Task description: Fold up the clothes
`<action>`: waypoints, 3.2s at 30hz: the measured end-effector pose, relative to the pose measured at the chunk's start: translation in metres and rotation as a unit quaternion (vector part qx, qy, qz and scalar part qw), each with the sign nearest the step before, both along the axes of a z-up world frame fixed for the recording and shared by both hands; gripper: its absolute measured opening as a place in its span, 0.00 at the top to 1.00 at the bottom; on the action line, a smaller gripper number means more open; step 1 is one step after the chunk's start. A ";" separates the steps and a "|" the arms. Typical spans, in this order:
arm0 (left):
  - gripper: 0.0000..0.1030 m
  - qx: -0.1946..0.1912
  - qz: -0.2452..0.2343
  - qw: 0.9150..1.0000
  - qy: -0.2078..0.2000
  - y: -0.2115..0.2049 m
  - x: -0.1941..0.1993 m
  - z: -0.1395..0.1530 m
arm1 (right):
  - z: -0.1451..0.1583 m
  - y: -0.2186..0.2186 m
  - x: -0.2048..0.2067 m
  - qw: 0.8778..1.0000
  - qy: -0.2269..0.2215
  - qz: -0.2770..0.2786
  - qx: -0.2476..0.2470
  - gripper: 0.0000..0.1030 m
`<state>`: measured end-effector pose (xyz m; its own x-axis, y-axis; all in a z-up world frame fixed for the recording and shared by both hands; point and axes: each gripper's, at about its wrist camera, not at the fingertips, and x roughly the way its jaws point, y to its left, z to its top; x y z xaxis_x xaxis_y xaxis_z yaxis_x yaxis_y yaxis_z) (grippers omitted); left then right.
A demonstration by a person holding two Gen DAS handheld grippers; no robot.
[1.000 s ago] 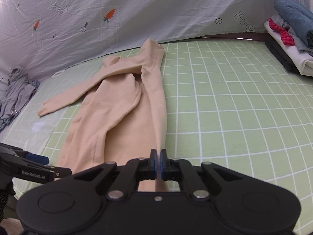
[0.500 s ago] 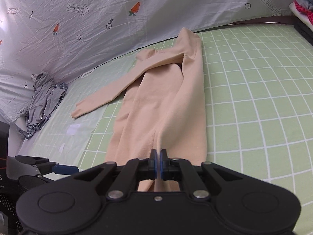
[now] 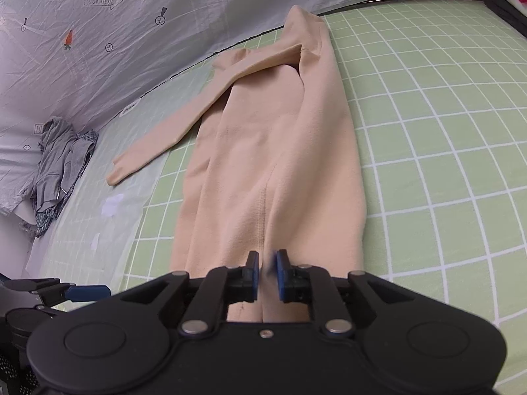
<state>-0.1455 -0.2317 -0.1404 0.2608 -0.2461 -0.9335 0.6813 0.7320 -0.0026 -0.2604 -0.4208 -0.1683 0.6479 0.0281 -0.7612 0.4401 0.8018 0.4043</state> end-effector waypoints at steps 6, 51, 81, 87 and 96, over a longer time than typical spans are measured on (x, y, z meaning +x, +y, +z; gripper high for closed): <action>0.23 -0.002 -0.007 1.000 0.003 0.000 -0.001 -0.001 | 0.008 0.005 -0.004 1.000 -0.013 0.003 0.002 0.78; 0.23 -0.046 0.219 0.974 -0.038 0.041 0.128 0.019 | 0.045 -0.074 0.074 0.991 -0.030 -0.007 -0.128 0.71; 0.96 -0.071 0.255 0.961 -0.081 0.017 0.229 0.003 | 0.031 -0.186 0.238 0.991 -0.042 0.027 -0.126 0.96; 0.96 -0.116 0.252 0.949 -0.149 0.027 0.209 0.068 | 0.069 -0.199 0.221 0.991 -0.112 -0.005 -0.078 0.96; 0.96 -0.154 0.295 0.927 -0.172 0.049 0.202 0.103 | 0.074 -0.194 0.239 0.990 -0.121 0.002 -0.072 0.96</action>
<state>0.0560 -0.1829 -0.0377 0.7033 -0.2080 -0.6798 0.1630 0.9779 -0.1306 -0.0218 -0.6147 -0.0946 0.8121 -0.0663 -0.5797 0.3406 0.8605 0.3788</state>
